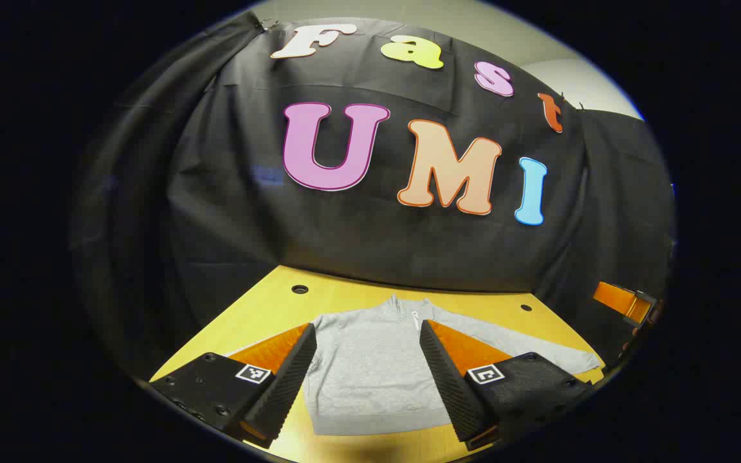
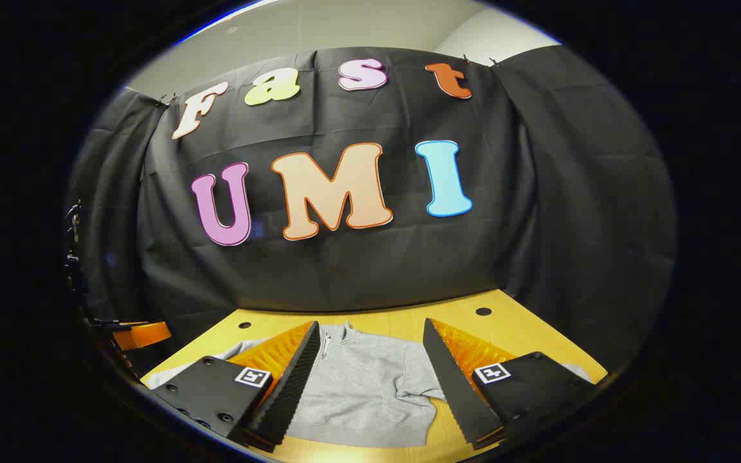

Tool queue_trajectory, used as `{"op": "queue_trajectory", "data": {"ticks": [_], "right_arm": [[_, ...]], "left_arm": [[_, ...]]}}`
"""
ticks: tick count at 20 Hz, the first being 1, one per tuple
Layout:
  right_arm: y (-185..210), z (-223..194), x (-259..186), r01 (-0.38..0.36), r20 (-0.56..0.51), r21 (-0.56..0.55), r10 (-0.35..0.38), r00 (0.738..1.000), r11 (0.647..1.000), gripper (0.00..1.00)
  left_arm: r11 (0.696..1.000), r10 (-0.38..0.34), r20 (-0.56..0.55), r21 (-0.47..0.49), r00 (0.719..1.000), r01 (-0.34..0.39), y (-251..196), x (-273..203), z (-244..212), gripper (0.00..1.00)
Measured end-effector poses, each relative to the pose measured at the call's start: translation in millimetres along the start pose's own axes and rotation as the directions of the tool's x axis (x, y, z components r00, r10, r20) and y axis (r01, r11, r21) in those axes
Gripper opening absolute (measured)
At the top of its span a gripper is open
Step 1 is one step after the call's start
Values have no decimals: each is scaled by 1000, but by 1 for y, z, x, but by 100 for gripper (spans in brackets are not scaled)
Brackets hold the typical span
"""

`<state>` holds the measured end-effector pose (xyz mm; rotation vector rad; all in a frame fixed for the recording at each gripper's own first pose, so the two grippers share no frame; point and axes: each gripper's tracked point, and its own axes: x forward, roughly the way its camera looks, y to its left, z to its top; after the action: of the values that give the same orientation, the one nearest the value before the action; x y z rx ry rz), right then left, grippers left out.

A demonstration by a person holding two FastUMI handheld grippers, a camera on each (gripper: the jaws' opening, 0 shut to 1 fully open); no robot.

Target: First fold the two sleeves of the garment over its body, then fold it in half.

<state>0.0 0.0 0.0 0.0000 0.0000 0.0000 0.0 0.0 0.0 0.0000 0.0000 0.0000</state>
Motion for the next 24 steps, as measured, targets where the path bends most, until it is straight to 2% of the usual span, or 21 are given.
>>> {"op": "queue_trajectory", "data": {"ticks": [6,12,20,23,24], "right_arm": [[9,-4,4,-69,-23,-37,68,997,997,99],[12,-10,5,-89,-39,-43,87,995,995,99],[-6,-12,0,-56,-45,-57,54,998,997,97],[-37,-10,-4,-6,-44,-43,4,999,999,96],[-52,-10,-6,18,-44,-37,-20,999,999,99]], "left_arm": [[1000,-7,-17,3,1000,7,-7,-3,-6,95],[1000,-25,-22,18,999,25,-16,-4,-6,94],[999,-36,-31,22,999,37,-19,-3,-8,95],[999,-36,-35,21,999,37,-19,-2,-10,94],[999,-35,-36,23,999,36,-18,-1,-10,95]]}}
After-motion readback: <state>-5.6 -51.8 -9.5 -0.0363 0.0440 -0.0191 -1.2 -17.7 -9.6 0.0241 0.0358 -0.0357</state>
